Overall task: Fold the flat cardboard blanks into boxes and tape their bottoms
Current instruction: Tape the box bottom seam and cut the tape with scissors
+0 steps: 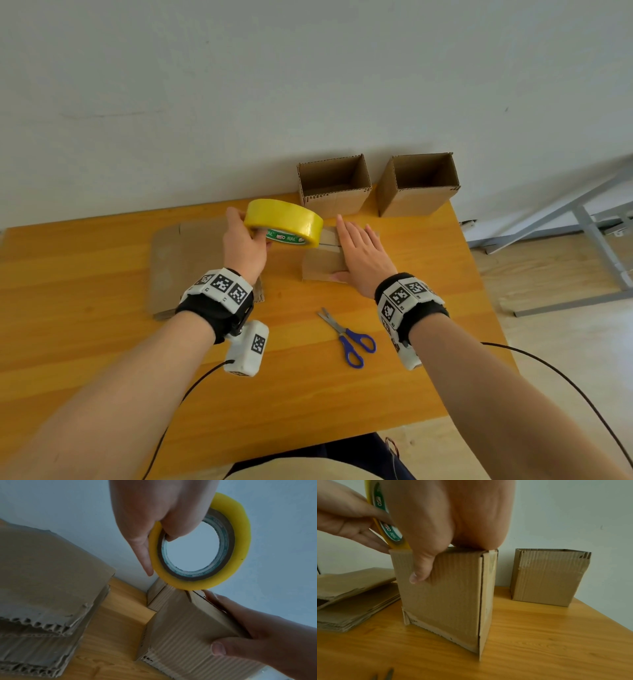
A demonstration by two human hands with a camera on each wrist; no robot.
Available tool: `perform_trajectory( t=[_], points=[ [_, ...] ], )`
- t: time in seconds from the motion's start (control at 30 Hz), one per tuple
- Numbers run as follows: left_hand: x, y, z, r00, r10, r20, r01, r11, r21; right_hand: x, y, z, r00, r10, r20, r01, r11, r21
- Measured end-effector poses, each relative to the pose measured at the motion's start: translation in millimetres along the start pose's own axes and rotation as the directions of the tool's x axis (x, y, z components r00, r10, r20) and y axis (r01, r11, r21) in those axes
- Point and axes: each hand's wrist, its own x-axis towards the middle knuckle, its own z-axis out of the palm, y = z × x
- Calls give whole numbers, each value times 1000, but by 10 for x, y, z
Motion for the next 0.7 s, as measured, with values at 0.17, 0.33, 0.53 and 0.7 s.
perform_trajectory(
  t=[0.17, 0.33, 0.53, 0.7],
  points=[
    [7, -91, -77, 1000, -31, -1, 31, 999, 20, -65, 18, 61, 999, -20, -43, 18, 999, -49],
    [-4, -126, -97, 1000, -5, -6, 5, 998, 59, -67, 33, 72, 998, -47, -44, 45, 997, -55],
    [2, -145, -156, 999, 46, 20, -48, 987, 151, -65, 83, 71, 996, -68, -55, 66, 997, -30],
    [-20, -164, -171, 998, 54, 13, -56, 977, 205, -72, 87, 78, 994, -97, -57, 96, 995, -20]
  ],
)
